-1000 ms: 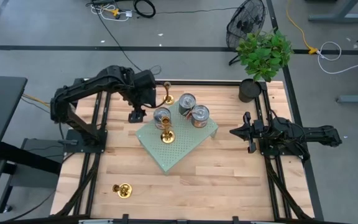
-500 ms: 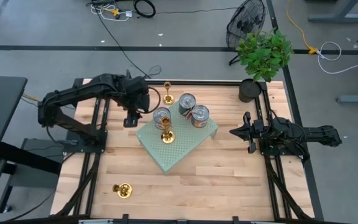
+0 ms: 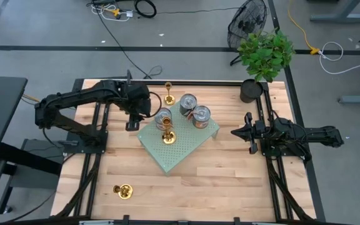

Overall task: Pick & Place candle stick holders
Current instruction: Adjust the silver candle can

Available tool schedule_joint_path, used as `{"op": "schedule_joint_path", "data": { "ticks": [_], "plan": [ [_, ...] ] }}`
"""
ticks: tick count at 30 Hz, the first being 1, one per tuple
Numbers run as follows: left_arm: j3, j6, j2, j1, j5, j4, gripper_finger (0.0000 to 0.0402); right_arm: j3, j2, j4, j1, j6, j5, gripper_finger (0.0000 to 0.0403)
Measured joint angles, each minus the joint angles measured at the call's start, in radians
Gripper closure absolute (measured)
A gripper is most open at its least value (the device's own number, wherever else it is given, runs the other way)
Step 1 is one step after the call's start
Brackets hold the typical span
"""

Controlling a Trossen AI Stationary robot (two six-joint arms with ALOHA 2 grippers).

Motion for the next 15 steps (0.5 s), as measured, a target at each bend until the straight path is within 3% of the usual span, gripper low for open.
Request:
{"op": "schedule_joint_path", "data": {
  "ticks": [15],
  "plan": [
    [-0.113, -0.018, -0.025, 0.001, 0.021, 0.107, 0.0319, 0.000, 0.000, 0.000, 0.000, 0.000, 0.000, 0.0400]
  ]
}}
